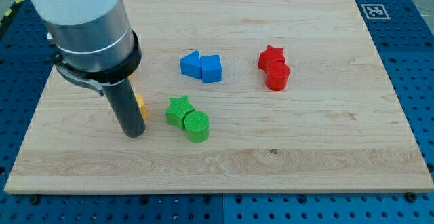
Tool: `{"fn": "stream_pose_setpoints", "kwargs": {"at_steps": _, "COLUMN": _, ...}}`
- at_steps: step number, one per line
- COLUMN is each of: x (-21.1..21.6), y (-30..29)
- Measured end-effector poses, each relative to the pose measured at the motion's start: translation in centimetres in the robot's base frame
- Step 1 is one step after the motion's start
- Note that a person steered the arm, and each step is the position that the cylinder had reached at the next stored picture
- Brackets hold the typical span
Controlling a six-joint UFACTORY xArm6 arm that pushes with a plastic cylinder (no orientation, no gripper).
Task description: Push the yellow hexagon into the yellow heart
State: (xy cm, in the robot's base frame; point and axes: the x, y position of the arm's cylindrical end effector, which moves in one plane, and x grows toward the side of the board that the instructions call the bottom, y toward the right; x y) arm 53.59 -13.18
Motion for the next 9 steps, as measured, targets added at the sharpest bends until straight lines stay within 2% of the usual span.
{"fn": "stream_pose_setpoints", "kwargs": {"at_steps": 1, "x": -0.9, "y": -2.8}}
{"fn": "stream_pose_setpoints", "kwargs": {"at_steps": 3, "x": -2.1, "y": -3.8}}
{"fn": "stream_pose_setpoints", "kwargs": {"at_steps": 4, "x": 0.7, "y": -3.8}}
{"fn": "stream_pose_setpoints", "kwargs": {"at_steps": 5, "x": 1.7, "y": 0.5}}
{"fn": "stream_pose_setpoints", "kwargs": {"at_steps": 6, "x": -0.3, "y": 4.4}}
{"fn": "stream_pose_setpoints", "kwargs": {"at_steps": 8, "x": -0.9, "y": 0.3}}
{"fn": "stream_pose_setpoints", "kwargs": {"at_steps": 9, "x": -2.7, "y": -1.0}}
